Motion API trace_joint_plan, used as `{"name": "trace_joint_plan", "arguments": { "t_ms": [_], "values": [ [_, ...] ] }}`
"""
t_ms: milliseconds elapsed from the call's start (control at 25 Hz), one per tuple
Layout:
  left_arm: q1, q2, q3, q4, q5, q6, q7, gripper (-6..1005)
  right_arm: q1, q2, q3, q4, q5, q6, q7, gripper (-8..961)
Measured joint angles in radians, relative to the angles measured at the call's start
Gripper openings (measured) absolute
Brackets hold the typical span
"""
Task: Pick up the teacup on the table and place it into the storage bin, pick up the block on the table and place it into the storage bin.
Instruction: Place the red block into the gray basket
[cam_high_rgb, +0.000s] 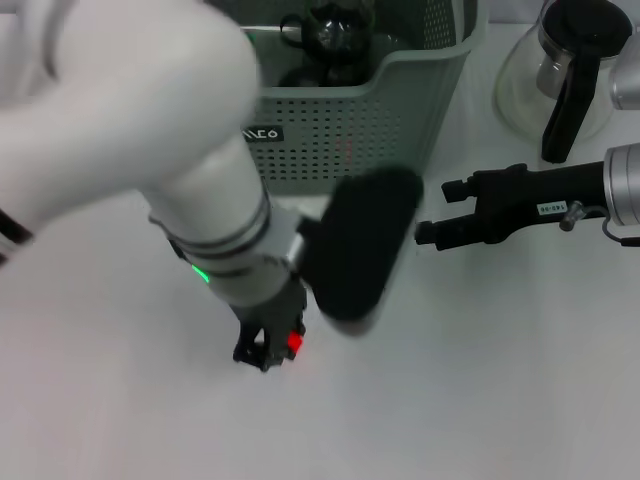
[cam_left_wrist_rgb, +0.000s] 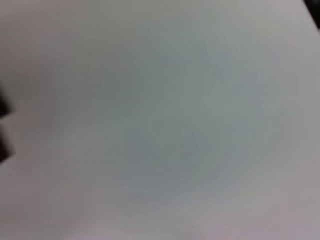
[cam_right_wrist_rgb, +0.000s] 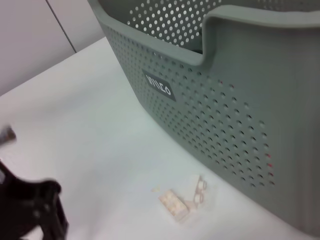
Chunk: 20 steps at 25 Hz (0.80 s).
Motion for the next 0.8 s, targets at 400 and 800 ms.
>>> {"name": "trace_joint_plan", "arguments": {
  "t_ms": [400, 800],
  "values": [
    [-0.073, 0.022, -0.874, 0.299, -0.426, 0.335, -0.13, 231, -0.002, 0.0, 0.0, 0.002, 0.0, -0.004, 0.0, 942],
    [-0.253, 0.236, -1.126, -0.179, -0.408, -0.053, -0.308, 288, 0.003, -0.003, 0.0, 0.003, -0.002, -0.008, 0.001, 942]
  ]
}}
